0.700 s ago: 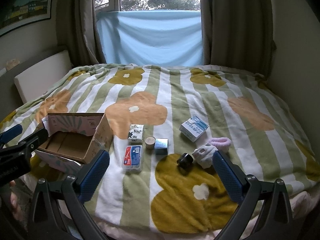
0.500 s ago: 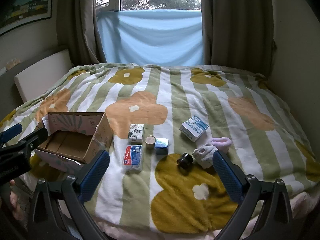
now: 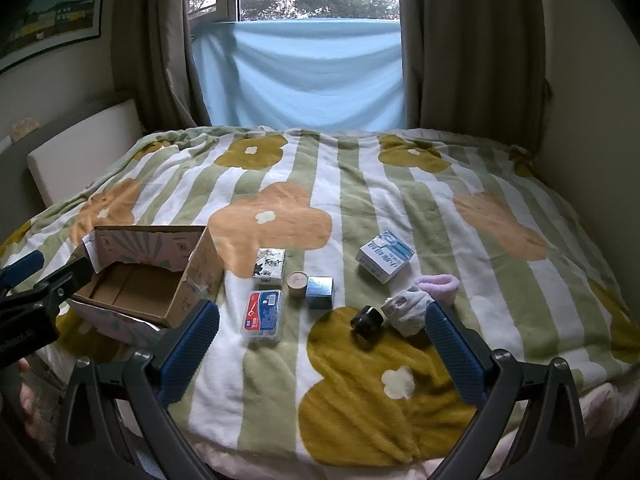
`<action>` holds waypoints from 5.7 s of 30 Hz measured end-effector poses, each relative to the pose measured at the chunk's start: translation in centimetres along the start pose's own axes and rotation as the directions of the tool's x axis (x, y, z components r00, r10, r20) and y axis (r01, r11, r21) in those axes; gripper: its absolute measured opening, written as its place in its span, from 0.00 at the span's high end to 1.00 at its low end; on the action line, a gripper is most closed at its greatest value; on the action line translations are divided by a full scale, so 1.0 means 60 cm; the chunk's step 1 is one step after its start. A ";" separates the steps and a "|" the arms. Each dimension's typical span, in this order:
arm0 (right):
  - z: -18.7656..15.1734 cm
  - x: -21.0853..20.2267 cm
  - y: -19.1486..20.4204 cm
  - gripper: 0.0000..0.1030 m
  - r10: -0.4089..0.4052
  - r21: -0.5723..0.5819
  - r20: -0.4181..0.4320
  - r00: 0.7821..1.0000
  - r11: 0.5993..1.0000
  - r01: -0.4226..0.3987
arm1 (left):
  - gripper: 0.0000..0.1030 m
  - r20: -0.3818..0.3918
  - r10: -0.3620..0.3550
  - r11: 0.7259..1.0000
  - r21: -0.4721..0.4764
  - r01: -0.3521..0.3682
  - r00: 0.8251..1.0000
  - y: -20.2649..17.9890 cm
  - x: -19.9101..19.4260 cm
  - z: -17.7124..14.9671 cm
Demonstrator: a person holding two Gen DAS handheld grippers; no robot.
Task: Organize objects
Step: 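Move both tools toward the items beside the cardboard box, then grasp the floss-pick box with the left tool while the right tool grasps the white knit hat, then lift the floss-pick box and white hat and carry both over the cardboard box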
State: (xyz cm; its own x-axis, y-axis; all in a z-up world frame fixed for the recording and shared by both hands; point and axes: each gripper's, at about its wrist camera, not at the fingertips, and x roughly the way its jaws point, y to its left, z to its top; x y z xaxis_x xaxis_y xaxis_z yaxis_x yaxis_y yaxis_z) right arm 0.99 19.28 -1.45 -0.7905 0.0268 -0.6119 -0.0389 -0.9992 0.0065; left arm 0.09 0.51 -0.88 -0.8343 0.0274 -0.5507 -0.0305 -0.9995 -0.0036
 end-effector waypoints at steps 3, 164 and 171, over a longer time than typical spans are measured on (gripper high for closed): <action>0.001 0.000 -0.002 0.00 -0.001 0.000 -0.002 1.000 1.000 0.001 | 0.00 0.004 -0.003 1.000 -0.001 0.003 1.000 0.001 0.001 0.002; 0.113 0.131 0.003 0.35 0.161 0.011 -0.029 0.987 0.987 -0.160 | 0.52 -0.157 -0.058 0.997 -0.060 0.049 0.986 0.055 0.194 0.043; 0.120 0.139 0.091 0.35 0.200 -0.052 -0.044 0.979 0.978 -0.202 | 0.52 -0.159 -0.025 0.993 -0.116 0.006 0.987 0.144 0.198 0.031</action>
State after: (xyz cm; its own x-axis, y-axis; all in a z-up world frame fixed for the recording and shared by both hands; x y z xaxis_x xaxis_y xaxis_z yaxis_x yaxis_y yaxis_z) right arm -10.26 14.27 -0.82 -0.7547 -0.1745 -0.6324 0.1531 -0.9842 0.0889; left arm -11.12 -7.76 -5.90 -0.7348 0.0497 -0.6764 0.0283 -0.9942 -0.1038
